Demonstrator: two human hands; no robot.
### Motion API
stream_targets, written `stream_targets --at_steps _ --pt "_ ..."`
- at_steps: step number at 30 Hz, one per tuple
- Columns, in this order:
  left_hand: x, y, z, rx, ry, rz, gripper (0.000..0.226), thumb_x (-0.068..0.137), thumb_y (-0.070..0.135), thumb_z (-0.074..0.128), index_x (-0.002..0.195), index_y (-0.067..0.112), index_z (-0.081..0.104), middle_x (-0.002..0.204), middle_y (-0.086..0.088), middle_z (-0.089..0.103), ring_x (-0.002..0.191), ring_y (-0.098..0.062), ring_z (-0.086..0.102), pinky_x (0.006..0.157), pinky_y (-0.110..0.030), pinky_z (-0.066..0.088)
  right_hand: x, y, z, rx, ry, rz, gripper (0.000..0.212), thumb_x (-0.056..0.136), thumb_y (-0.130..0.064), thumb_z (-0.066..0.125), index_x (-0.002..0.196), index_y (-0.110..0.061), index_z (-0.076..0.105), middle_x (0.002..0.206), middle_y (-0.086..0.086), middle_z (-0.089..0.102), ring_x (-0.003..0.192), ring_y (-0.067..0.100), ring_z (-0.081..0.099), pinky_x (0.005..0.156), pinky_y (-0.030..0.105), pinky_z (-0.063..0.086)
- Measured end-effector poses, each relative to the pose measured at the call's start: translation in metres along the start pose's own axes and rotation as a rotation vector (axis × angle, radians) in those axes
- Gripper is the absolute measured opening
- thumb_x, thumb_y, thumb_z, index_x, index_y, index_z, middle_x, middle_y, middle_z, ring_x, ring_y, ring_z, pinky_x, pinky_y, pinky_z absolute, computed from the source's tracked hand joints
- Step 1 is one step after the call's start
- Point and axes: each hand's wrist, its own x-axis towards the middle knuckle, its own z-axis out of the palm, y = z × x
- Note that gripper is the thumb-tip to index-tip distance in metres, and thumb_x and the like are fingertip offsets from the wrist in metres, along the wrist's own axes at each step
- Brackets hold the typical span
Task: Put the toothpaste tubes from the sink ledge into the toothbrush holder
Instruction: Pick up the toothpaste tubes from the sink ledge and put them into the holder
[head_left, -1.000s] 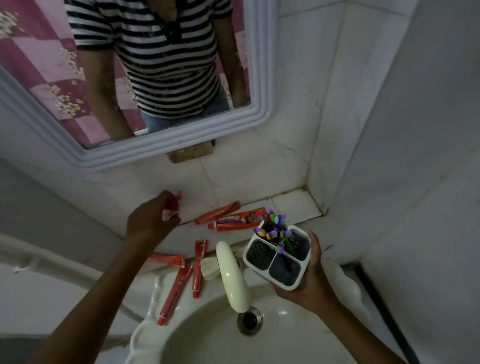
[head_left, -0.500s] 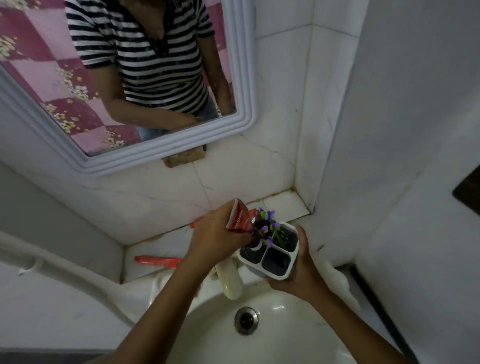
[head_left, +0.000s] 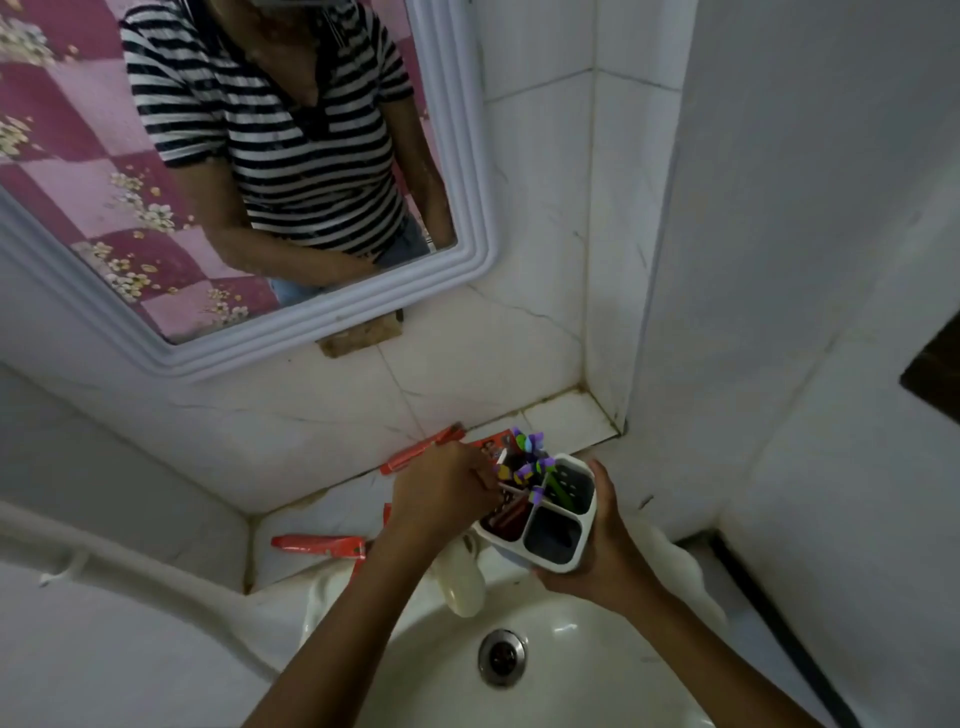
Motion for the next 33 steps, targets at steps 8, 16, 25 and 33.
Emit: stream_targets --at_steps 8,16,25,33 --pt "0.048 -0.08 0.004 -0.103 -0.02 -0.109 0.025 0.075 0.032 0.058 0.096 0.034 0.072 0.108 0.005 0.075 0.102 -0.016 0.068 0.087 -0.032 0.055 -0.006 0.003 -0.001 0.075 -0.026 -0.022 0.155 0.056 -0.009 0.109 0.168 -0.024 0.003 0.167 0.003 0.039 0.153 0.025 0.048 0.114 0.058 0.055" --pt "0.107 -0.085 0.065 0.394 -0.272 0.196 0.05 0.087 0.044 0.064 0.13 0.019 0.056 0.144 -0.005 0.051 0.128 -0.023 0.054 0.096 -0.039 0.052 -0.008 -0.003 -0.003 0.111 -0.02 -0.042 0.148 0.059 -0.012 0.108 0.168 -0.02 0.007 0.167 0.009 0.038 0.154 0.024 0.048 0.119 0.052 0.052" --pt "0.123 -0.078 0.047 0.456 -0.152 0.279 0.048 0.086 0.055 0.042 0.091 0.016 0.07 0.097 -0.007 0.07 0.093 -0.028 0.067 0.074 -0.032 0.054 -0.011 -0.018 -0.004 0.097 0.028 -0.124 0.145 0.061 0.002 0.102 0.16 -0.052 0.011 0.165 0.009 0.04 0.152 0.017 0.05 0.117 0.028 0.05" --pt "0.066 -0.033 -0.04 -0.021 0.428 0.295 0.029 0.093 0.043 0.055 0.095 0.016 0.066 0.088 -0.002 0.07 0.076 -0.021 0.066 0.062 -0.037 0.056 -0.009 -0.018 -0.007 0.086 -0.009 -0.091 0.146 0.061 -0.003 0.106 0.166 -0.024 0.007 0.166 0.011 0.039 0.154 0.021 0.048 0.121 0.041 0.051"
